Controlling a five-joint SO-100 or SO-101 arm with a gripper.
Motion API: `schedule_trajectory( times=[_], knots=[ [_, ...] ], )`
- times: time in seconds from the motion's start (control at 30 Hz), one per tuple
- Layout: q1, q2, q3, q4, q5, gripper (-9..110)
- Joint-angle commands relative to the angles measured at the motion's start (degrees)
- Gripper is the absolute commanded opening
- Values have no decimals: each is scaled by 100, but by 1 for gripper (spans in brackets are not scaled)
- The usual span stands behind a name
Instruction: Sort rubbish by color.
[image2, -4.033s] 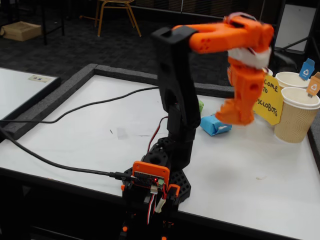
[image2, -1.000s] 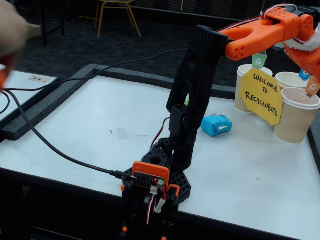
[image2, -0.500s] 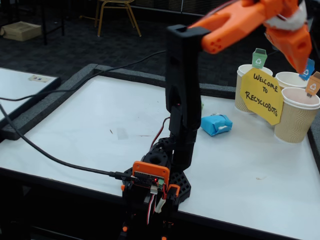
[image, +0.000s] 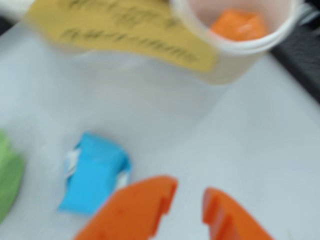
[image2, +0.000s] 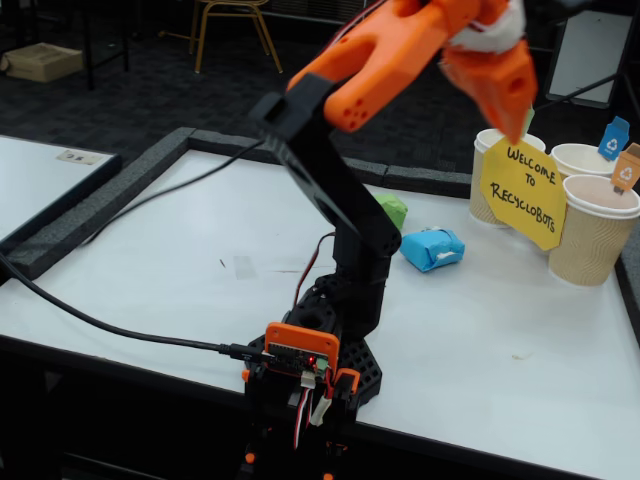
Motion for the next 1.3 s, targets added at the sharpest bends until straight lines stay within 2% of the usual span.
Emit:
schedule_trajectory(
  times=[0.0, 0.23, 0.57, 1.03, 1.27],
  knots=[
    [-738, 940, 105, 158, 0, 0],
    [-1406, 1125, 422, 167, 237, 0],
    [-1424, 967, 1204, -439, 237, 0],
    [-1775, -1081, 835, -756, 237, 0],
    [-1617, -1749, 791, -1450, 237, 0]
  ],
)
